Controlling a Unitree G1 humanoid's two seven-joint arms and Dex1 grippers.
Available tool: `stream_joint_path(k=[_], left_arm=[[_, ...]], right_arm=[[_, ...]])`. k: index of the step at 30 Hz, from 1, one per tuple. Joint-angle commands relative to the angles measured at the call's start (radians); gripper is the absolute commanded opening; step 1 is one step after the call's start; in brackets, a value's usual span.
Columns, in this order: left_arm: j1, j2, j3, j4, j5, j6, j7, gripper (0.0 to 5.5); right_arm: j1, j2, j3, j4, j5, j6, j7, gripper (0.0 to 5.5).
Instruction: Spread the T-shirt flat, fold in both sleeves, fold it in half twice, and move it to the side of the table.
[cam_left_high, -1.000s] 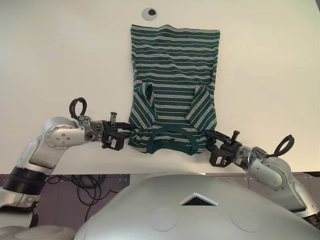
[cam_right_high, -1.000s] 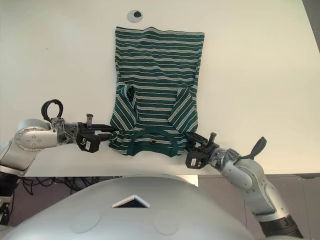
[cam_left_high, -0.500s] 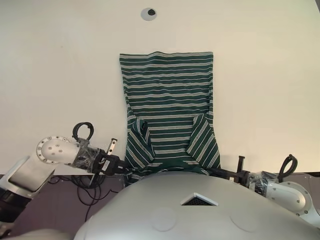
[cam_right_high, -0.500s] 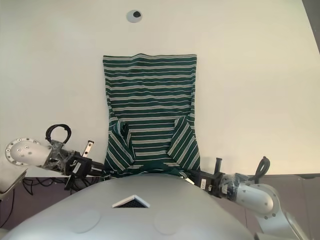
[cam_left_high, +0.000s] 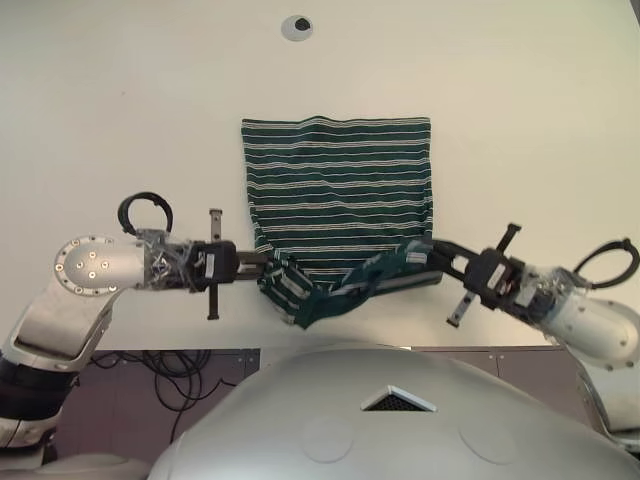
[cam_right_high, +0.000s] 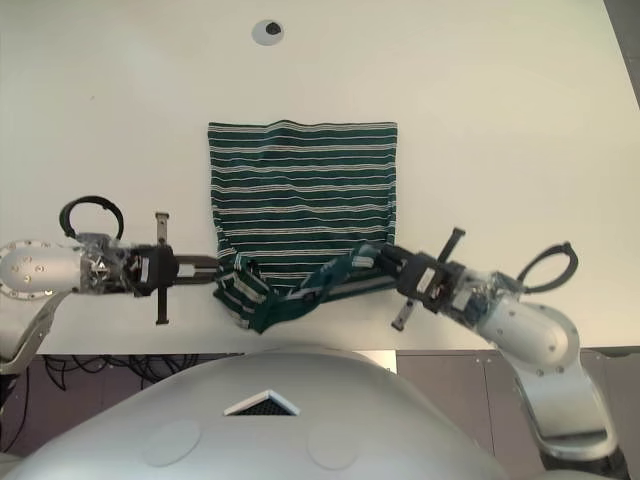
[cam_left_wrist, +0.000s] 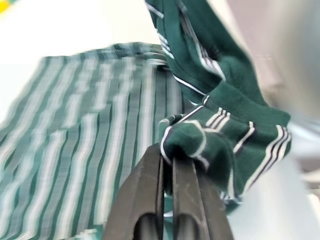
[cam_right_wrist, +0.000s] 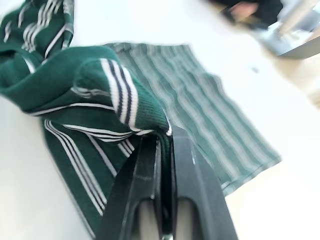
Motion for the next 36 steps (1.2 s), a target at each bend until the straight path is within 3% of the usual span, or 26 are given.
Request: stream_joint_path(k=[1,7,12,20,27,29,32,36], left_arm=[[-0.153,-0.096,0.016,0.099,-0.019,0.166,0.122,0.0],[-0.302,-0.206,-0.022,0.273,0.057,0.343,0.261,0.0],[-0.381,-0.284,-0.045,0.382,0.107,0.37,0.304,0.0],[-0.529,-0.42,0.02,0.603,0.138,0.298,0.399,0.0],[-0.596,-0.468,0.035,0.741,0.161,0.301,0.424,0.99],[-0.617,-0.489,0.051,0.781,0.159,0.3,0.445,1.07],[-0.671,-0.534,0.102,0.867,0.146,0.256,0.492,1.07],[-0.71,-0.546,0.137,0.954,0.205,0.065,0.569,1.07]], right_arm=[[-0.171,0.029,0.016,0.058,0.043,0.097,-0.013,0.03],[-0.48,0.049,0.126,0.281,0.013,0.36,-0.014,0.03],[-0.649,0.121,0.171,0.46,0.003,0.417,-0.037,0.03],[-0.832,0.223,0.158,0.772,-0.035,0.325,-0.112,0.03],[-0.862,0.283,0.189,0.956,-0.062,0.271,-0.122,1.27],[-0.866,0.299,0.18,0.986,-0.067,0.262,-0.139,1.39],[-0.892,0.33,0.126,1.054,-0.073,0.197,-0.236,1.39],[-0.919,0.354,0.028,1.105,-0.073,0.059,-0.365,1.39]])
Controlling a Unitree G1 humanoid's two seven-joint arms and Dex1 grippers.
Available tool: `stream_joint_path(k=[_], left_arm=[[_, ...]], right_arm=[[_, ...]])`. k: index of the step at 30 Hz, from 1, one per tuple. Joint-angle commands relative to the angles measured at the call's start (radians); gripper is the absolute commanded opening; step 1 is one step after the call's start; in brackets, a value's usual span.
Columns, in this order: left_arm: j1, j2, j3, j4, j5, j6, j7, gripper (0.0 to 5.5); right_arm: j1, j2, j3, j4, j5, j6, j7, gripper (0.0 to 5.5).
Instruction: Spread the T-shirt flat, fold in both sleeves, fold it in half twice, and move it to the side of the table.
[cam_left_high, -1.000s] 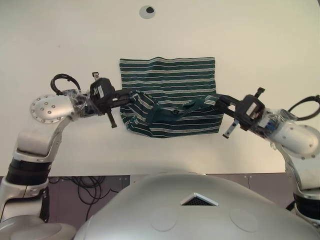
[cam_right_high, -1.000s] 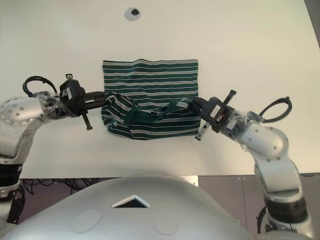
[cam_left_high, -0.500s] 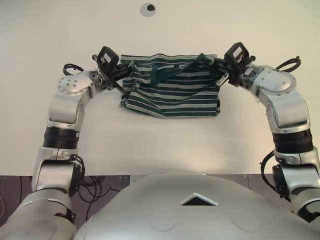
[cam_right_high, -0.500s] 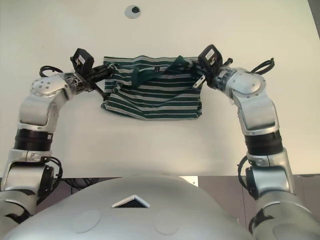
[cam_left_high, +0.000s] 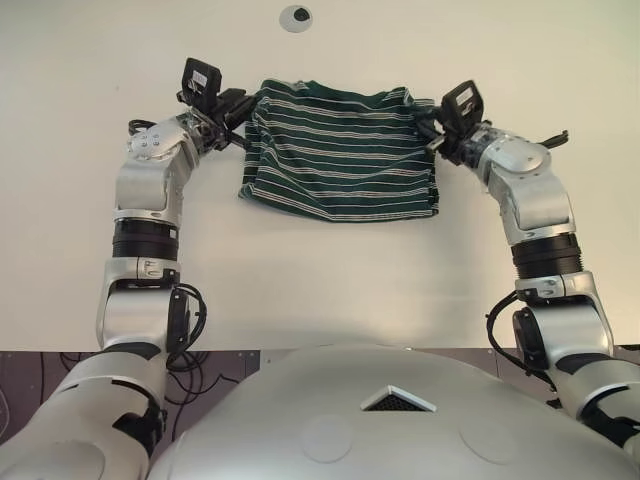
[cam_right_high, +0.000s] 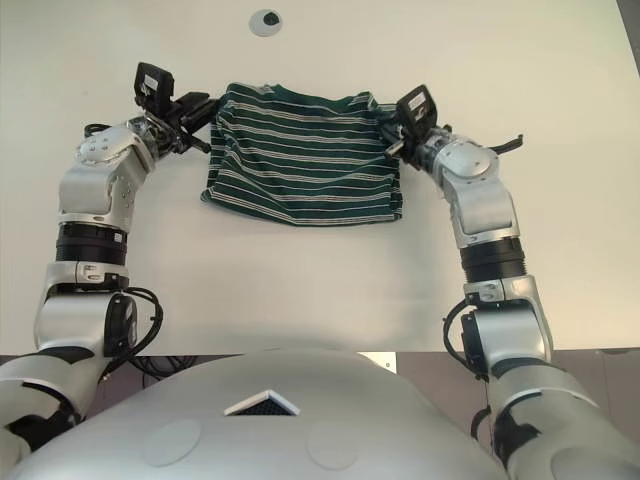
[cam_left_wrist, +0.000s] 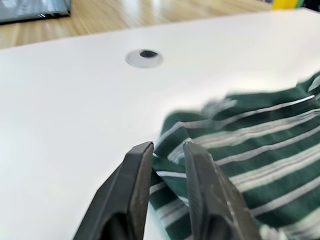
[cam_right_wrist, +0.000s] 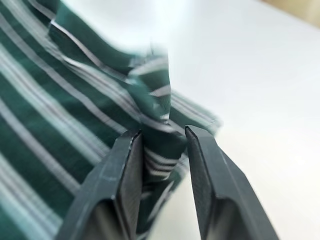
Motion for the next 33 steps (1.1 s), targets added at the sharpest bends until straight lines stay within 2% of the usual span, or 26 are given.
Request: stream_joint_path(k=[1,3,4,5,8,10,13,18,21,24,29,31,33], left_arm=[[-0.014,0.0,0.025,0.015,0.049,-0.187,0.034,1.07],[0.034,-0.002,0.004,-0.089,0.032,-0.254,-0.041,1.07],[0.073,0.0,-0.024,-0.166,0.017,-0.261,-0.098,0.89],[0.122,0.01,-0.062,-0.264,-0.009,-0.231,-0.163,0.85],[0.271,0.093,-0.198,-0.51,-0.02,-0.122,-0.316,0.28],[0.338,0.155,-0.257,-0.607,0.007,-0.057,-0.364,0.03],[0.382,0.213,-0.295,-0.668,0.05,0.006,-0.379,0.0],[0.401,0.291,-0.339,-0.636,0.156,0.047,-0.375,0.0],[0.38,0.299,-0.337,-0.562,0.194,0.068,-0.358,0.0],[0.351,0.316,-0.338,-0.481,0.219,0.048,-0.367,0.0],[0.247,0.322,-0.319,-0.364,0.22,0.024,-0.394,0.0],[0.19,0.29,-0.328,-0.305,0.226,0.005,-0.389,0.0],[0.14,0.23,-0.349,-0.256,0.231,-0.022,-0.377,0.0]], right_arm=[[-0.025,0.007,-0.062,0.009,-0.022,-0.129,-0.07,1.39],[-0.004,0.002,-0.04,-0.021,-0.048,-0.183,-0.07,1.39],[0.008,0.001,-0.022,-0.032,-0.067,-0.207,-0.064,1.45],[0.019,0.003,0.003,-0.04,-0.085,-0.223,-0.052,1.23],[0.04,0.012,0.082,-0.03,-0.137,-0.242,-0.015,0.68],[0.043,0.015,0.119,-0.003,-0.164,-0.233,0.004,0.39],[0.037,0.016,0.155,0.052,-0.194,-0.221,0.027,0.03],[0.035,-0.02,0.212,0.124,-0.275,-0.195,0.046,0.03],[0.096,-0.105,0.23,0.041,-0.314,-0.144,0.121,0.03],[0.218,-0.245,0.24,-0.122,-0.346,-0.093,0.227,0.03],[0.543,-0.486,0.239,-0.509,-0.312,-0.063,0.405,0.03],[0.646,-0.521,0.268,-0.64,-0.274,-0.064,0.446,0.03],[0.718,-0.502,0.31,-0.752,-0.244,-0.041,0.45,0.03]])
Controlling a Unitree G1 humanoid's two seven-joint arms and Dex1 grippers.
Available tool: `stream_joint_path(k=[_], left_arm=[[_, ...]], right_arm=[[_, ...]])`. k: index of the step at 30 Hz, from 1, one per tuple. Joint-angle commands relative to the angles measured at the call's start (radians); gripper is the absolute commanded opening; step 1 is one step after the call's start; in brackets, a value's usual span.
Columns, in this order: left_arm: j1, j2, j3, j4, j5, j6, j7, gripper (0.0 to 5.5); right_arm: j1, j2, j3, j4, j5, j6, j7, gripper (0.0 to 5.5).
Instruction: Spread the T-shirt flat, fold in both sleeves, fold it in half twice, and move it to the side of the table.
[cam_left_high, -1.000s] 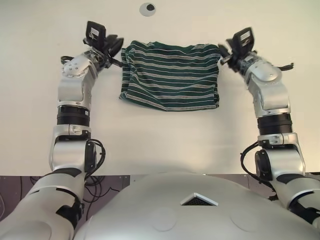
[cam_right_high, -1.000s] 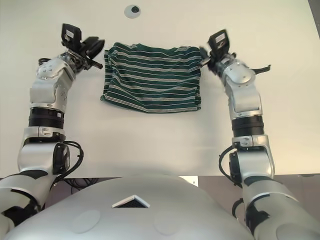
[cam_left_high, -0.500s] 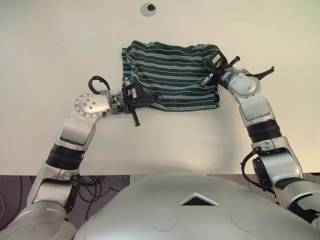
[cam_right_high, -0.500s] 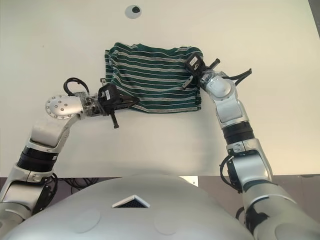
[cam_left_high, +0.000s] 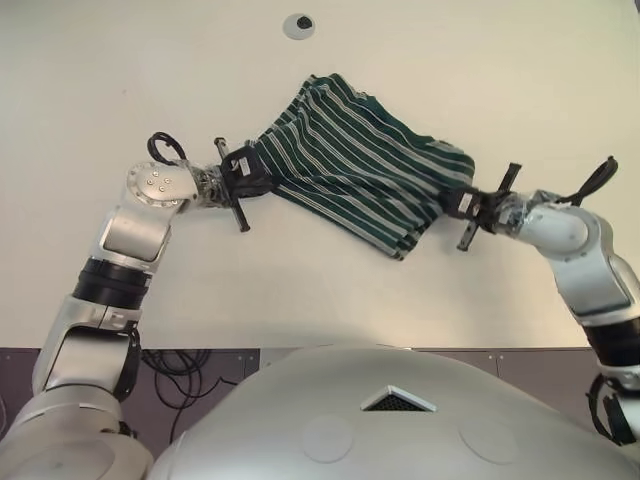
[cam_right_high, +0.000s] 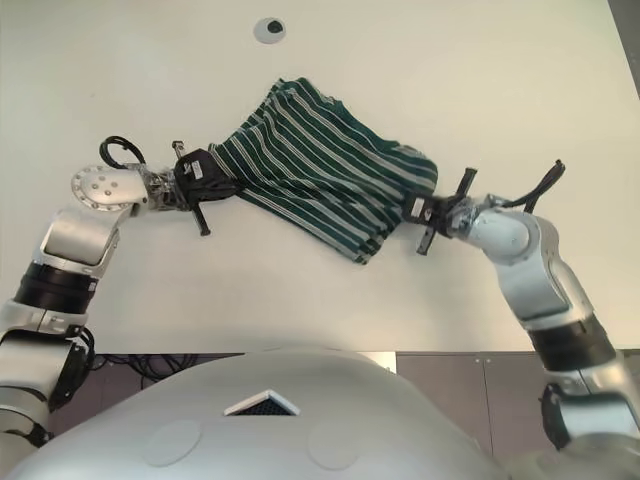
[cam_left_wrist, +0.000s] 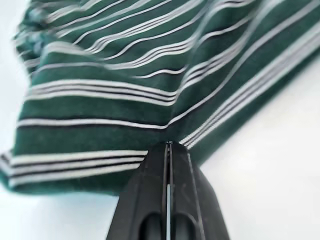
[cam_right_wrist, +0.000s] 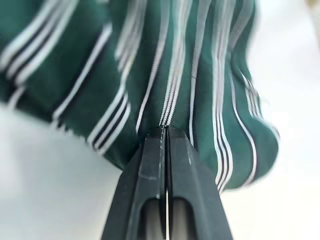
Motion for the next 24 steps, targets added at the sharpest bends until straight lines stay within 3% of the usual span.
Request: stream_joint_path(k=[1,5,9,12,17,19,24], left_arm=[[-0.076,-0.082,-0.035,0.105,0.042,-0.021,0.02,0.0],[-0.106,-0.168,-0.048,0.138,0.044,-0.063,0.037,0.0],[-0.128,-0.21,-0.05,0.187,0.059,-0.101,0.05,0.0],[-0.12,-0.206,-0.02,0.214,0.053,-0.136,0.057,0.0],[0.005,-0.138,0.12,0.058,-0.086,-0.312,-0.016,0.0],[0.083,-0.093,0.163,-0.037,-0.139,-0.354,-0.061,0.27],[0.281,0.054,0.168,-0.209,-0.145,-0.377,-0.173,0.98]], right_arm=[[0.201,0.009,0.138,-0.143,0.054,0.088,0.086,0.03],[0.24,0.073,0.174,-0.21,0.088,0.126,0.026,0.03],[0.266,0.092,0.121,-0.238,0.114,0.151,-0.023,0.03],[0.312,0.114,0.005,-0.31,0.196,0.188,-0.062,0.2],[0.478,0.131,-0.363,-0.556,0.499,0.22,-0.015,1.02],[0.521,0.101,-0.486,-0.561,0.507,0.181,0.024,1.32],[0.574,0.011,-0.499,-0.369,0.284,-0.049,0.074,2.09]])
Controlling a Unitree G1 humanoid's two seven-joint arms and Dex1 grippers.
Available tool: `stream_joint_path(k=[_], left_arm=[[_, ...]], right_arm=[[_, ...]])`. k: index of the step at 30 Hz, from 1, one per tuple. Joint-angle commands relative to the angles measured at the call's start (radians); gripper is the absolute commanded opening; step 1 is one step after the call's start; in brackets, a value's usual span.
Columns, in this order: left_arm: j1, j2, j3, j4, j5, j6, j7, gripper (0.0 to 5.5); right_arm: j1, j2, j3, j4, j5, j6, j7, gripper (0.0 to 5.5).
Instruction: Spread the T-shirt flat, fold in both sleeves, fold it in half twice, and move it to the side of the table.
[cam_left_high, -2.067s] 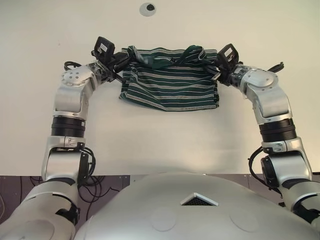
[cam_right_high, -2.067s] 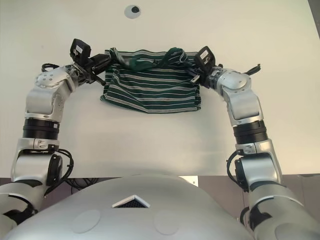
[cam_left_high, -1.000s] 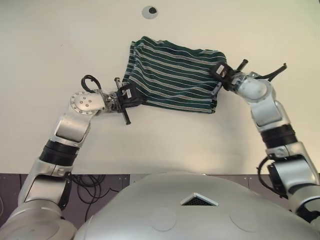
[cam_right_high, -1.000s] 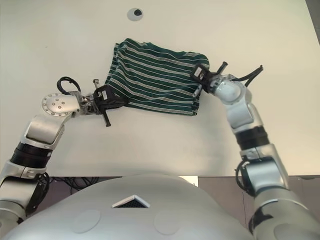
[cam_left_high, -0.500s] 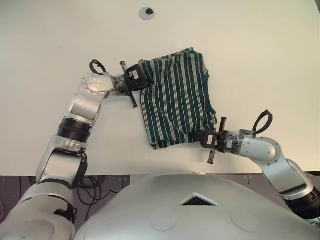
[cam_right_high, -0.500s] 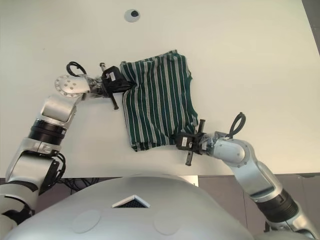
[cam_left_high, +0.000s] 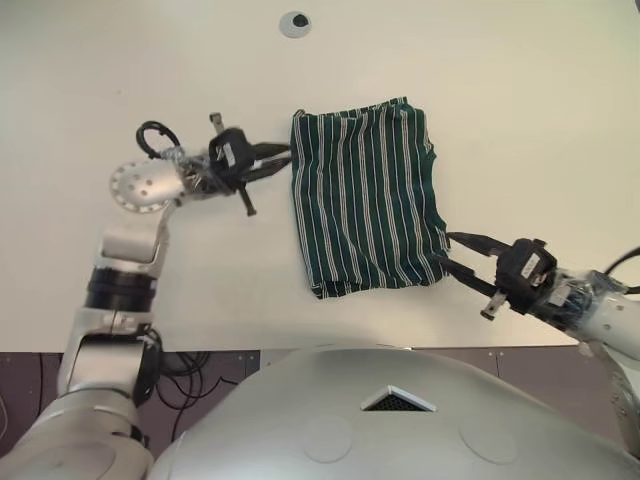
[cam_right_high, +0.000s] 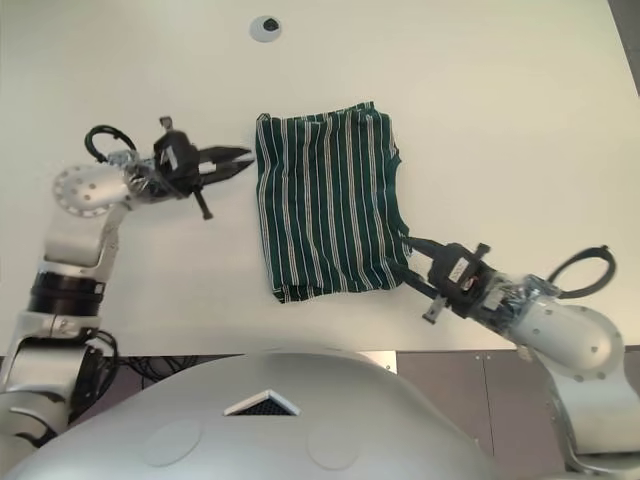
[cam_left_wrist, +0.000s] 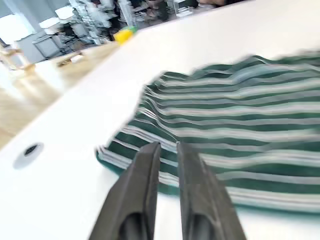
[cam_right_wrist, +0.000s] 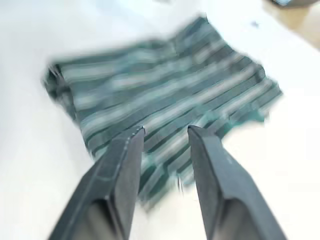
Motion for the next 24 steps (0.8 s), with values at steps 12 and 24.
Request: stream_joint_path(k=[12,24], left_arm=[[0.359,0.214,-0.035,-0.192,0.27,-0.136,0.032,1.71],[0.338,0.152,-0.216,-0.266,0.477,-0.258,0.167,1.71]], right_arm=[[-0.104,-0.064,0.246,0.397,-0.501,-0.429,-0.084,2.96],[-0.162,-0.062,0.402,0.425,-0.612,-0.495,-0.115,2.77]])
